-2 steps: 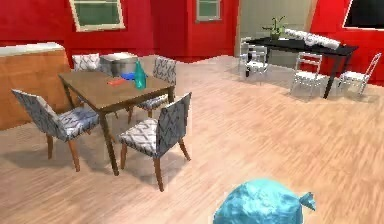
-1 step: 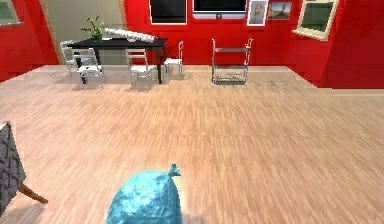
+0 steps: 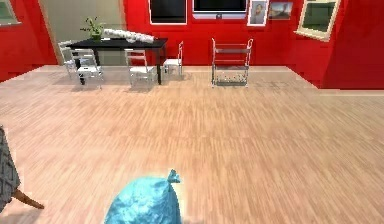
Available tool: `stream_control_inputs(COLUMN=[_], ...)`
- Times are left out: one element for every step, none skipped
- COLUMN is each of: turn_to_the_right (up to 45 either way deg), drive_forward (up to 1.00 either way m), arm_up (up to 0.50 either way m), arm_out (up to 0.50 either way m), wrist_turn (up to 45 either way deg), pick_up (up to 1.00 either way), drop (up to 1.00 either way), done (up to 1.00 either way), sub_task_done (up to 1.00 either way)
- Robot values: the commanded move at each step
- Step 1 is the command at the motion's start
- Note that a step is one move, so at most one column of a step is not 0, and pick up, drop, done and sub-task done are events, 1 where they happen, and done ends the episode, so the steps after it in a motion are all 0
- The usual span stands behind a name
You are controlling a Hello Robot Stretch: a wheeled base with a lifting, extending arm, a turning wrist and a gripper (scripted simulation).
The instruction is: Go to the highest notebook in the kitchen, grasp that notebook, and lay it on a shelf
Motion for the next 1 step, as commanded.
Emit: stream_control_inputs(turn_to_the_right=[-45.0], drive_forward=[0.00], arm_up=[0.00], arm_out=[0.00], wrist_turn=[0.0], pick_up=[0.00], drop=[0.00], done=[0.00], sub_task_done=[0.00])
